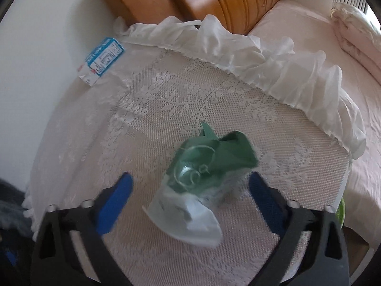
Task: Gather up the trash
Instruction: 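Grasp the green-white wrapper with right tool while left tool grasps the milk carton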
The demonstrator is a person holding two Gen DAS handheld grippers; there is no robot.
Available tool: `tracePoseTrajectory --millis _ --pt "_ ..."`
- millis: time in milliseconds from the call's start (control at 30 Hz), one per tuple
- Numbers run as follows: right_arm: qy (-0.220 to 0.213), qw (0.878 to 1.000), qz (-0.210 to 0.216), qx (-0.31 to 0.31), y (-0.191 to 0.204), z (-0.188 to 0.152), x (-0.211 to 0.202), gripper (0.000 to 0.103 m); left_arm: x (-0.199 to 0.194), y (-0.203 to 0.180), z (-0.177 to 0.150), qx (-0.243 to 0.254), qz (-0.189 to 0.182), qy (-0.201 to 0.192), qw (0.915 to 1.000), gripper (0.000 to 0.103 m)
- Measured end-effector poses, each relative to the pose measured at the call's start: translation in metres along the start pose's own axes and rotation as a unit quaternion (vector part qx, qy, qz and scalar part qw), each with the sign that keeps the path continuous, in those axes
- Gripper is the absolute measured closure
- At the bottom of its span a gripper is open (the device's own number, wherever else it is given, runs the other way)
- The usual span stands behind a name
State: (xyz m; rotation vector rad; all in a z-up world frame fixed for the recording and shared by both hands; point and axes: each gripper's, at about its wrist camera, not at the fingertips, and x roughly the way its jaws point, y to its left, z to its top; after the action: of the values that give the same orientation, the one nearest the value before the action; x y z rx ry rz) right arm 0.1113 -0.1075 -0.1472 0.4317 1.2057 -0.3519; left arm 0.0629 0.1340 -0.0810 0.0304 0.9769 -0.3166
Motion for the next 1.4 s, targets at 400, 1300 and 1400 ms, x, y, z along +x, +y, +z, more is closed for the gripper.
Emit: tracePoseTrajectory --millis 400,1300,1400 --pt "-0.021 0.999 0.008 -0.042 0.002 0.004 -0.001 0.054 0.021 0.016 0.017 0.009 -0.008 0.004 0.9999 0.008" --pt "-0.031 0.998 0.052 0.004 -0.022 -0.007 -0.091 0.054 0.286 -0.035 0.235 0.39 -0.107 0.065 0.9122 0.008" --pt "-0.025 0.999 0.045 0.007 -0.023 -0.008 -0.086 0.054 0.297 -0.037 0.238 0.396 -0.113 0.059 0.9092 0.013"
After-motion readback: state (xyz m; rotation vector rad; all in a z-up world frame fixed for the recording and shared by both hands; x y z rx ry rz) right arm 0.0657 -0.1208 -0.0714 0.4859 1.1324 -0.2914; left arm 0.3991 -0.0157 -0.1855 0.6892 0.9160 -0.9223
